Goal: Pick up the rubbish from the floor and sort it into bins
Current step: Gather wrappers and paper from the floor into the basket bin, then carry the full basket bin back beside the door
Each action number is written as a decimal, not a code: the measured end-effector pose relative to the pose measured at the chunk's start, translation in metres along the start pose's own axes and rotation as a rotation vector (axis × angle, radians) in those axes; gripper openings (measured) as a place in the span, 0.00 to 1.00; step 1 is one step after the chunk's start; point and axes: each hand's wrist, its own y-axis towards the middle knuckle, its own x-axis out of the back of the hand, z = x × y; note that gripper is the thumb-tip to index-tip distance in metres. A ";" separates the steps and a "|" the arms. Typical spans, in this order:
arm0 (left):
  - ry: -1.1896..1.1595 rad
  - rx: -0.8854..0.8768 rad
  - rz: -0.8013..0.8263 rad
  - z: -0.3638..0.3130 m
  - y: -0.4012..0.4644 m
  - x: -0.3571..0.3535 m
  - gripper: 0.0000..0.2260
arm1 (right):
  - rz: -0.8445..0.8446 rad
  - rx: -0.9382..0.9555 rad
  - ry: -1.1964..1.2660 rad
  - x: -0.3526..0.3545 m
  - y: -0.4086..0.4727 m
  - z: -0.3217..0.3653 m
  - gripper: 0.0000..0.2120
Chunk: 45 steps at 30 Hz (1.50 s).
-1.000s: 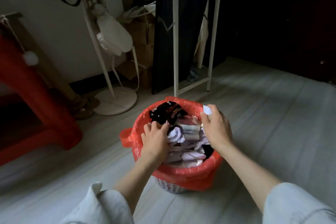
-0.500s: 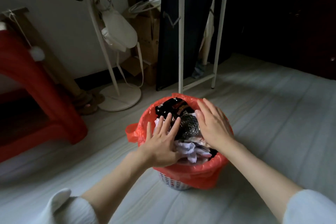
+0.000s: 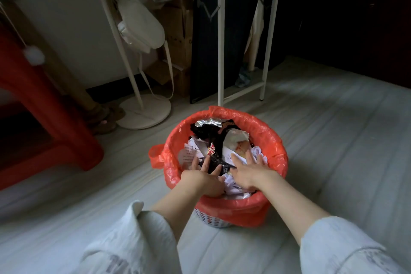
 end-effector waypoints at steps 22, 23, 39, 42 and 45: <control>-0.657 0.045 -0.657 0.040 -0.106 0.001 0.25 | -0.650 -0.200 1.096 0.018 -0.098 -0.040 0.18; -0.824 0.029 -0.696 0.045 -0.102 0.001 0.24 | -0.564 -0.252 1.328 0.022 -0.100 -0.043 0.17; -2.213 0.256 -0.249 0.076 -0.169 0.033 0.12 | -0.046 -0.554 1.565 0.054 -0.117 -0.048 0.15; -2.159 0.370 -0.088 0.085 -0.215 0.059 0.14 | 0.086 -0.628 1.530 0.076 -0.162 -0.052 0.14; -2.058 0.463 0.030 0.081 -0.260 0.088 0.16 | 0.196 -0.674 1.494 0.103 -0.210 -0.060 0.14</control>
